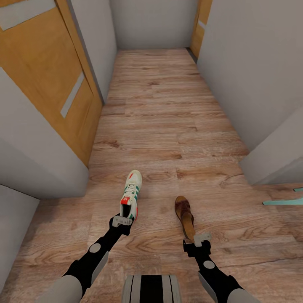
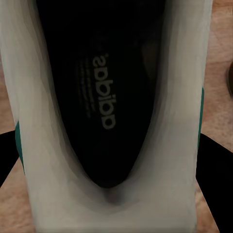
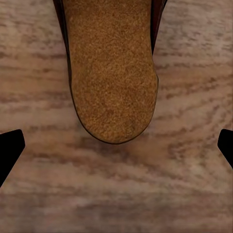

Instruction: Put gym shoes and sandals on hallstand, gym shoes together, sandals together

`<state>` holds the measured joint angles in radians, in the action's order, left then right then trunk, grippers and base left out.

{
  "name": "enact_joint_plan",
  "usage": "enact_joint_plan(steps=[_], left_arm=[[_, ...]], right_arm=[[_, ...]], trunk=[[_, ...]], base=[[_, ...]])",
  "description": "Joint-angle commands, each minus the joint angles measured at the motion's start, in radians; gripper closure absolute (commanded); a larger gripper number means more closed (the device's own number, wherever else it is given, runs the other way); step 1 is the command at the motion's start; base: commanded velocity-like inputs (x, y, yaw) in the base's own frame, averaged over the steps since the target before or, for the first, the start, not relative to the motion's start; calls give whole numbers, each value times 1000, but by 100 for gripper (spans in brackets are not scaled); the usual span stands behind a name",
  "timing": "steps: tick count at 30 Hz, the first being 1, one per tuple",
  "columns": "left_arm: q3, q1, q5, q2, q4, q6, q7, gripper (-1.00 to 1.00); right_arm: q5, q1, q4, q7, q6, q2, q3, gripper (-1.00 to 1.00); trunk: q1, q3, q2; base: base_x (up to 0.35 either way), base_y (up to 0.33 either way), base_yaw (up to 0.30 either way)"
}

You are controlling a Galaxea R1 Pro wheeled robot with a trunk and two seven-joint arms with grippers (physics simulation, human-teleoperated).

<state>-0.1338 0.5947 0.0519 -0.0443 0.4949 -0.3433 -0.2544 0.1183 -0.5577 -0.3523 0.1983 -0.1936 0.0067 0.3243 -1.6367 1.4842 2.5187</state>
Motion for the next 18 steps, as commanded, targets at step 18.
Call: enact_joint_plan(steps=[18], left_arm=[[-1, 1, -6, 0, 1, -1, -2, 100]], right_arm=[[11, -1, 1, 7, -4, -2, 9, -100]], trunk=[[-3, 28, 2]], base=[[0, 0, 0]])
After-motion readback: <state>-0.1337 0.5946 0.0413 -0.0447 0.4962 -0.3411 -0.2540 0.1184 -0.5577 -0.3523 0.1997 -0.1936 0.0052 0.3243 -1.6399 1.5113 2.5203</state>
